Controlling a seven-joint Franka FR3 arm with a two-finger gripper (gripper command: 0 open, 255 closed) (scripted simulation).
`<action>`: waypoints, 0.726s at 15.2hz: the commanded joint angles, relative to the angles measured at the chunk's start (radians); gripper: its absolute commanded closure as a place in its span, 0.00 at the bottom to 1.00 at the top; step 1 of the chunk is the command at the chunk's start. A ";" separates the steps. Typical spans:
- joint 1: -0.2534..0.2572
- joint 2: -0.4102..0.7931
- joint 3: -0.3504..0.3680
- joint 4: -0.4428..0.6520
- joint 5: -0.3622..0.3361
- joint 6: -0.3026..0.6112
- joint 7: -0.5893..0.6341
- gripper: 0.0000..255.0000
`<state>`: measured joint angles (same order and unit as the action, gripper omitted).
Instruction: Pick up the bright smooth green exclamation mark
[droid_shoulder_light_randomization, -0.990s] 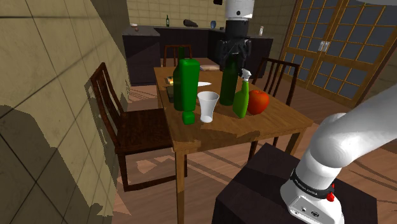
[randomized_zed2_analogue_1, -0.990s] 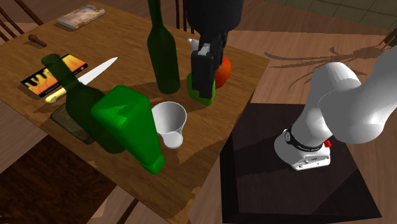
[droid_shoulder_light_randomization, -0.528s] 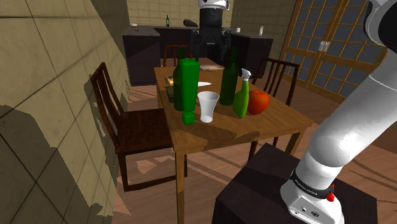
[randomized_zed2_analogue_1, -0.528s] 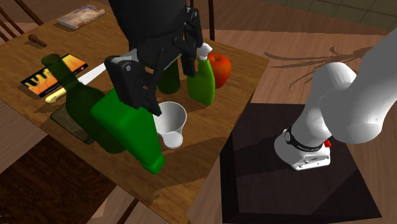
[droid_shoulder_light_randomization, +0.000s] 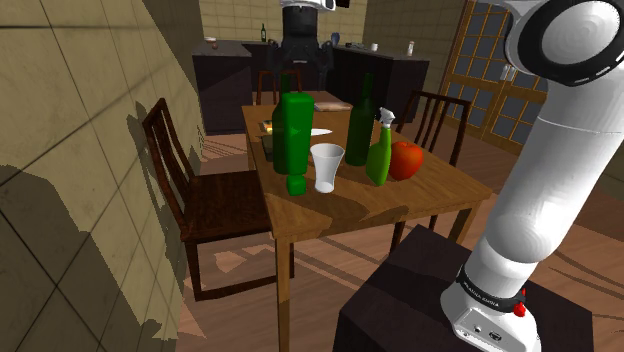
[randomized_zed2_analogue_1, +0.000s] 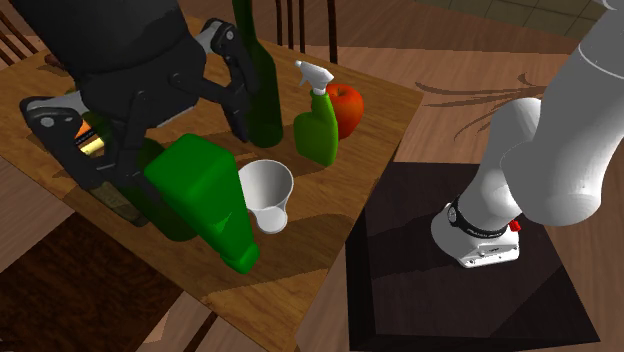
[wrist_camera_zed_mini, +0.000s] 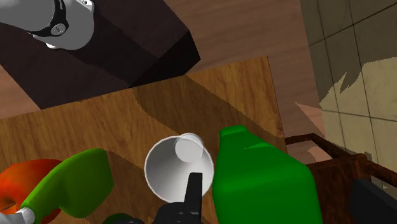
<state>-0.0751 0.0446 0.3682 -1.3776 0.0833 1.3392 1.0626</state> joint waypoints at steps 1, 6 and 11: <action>-0.002 -0.008 -0.001 -0.035 0.003 0.027 0.000 0.00; -0.005 -0.030 -0.004 -0.111 0.010 0.082 -0.010 0.00; -0.005 -0.031 -0.004 -0.112 0.010 0.082 -0.010 1.00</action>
<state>-0.0796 0.0119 0.3645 -1.4868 0.0934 1.4210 1.0533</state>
